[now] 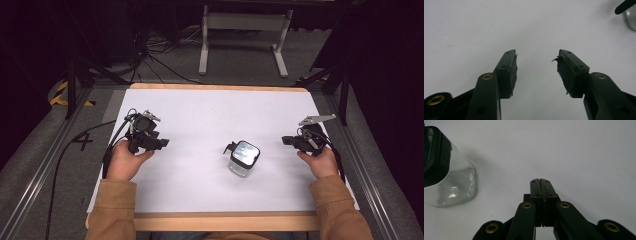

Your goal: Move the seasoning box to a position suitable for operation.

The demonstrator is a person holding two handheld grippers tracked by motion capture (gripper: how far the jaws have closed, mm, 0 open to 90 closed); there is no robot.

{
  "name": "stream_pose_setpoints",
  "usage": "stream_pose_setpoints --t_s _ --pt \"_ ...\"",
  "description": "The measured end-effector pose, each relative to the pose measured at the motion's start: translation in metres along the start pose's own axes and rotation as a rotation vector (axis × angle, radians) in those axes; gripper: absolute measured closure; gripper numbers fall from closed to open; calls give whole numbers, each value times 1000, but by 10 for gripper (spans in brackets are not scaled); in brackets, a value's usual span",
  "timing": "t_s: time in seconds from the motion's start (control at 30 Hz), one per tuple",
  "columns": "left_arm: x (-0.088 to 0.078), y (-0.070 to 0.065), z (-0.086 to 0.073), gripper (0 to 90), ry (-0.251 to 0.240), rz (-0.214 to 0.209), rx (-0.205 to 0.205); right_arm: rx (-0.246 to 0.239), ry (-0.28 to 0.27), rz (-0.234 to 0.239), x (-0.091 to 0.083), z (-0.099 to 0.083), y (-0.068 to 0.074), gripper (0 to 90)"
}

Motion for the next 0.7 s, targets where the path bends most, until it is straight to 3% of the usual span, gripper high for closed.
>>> stream_pose_setpoints --t_s 0.07,0.2,0.4,0.47,0.6,0.7 --pt "-5 1 1 528 -24 -18 -17 4 -8 12 -1 1 2 894" --pt "-10 -2 3 492 -55 -5 -26 -1 -18 34 0 3 5 893" --pt "-8 -10 7 491 -59 -21 13 -5 -13 59 5 3 12 892" --pt "-9 -13 8 484 -49 -44 22 -41 7 79 13 3 22 892" --pt "-9 -18 10 478 -43 -54 37 -71 28 87 19 2 30 891" --pt "-10 -19 11 472 -47 -59 35 -79 39 124 25 1 38 890"
Point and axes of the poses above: each handheld gripper's, and its own axes: x roughly forward along the jaws, z roughly out of its top, y roughly to its left, the point moved 1 cm from there along x, roughly forward along the jaws, and after that the axes turned 14 degrees about -y, right-handed, at the moved point
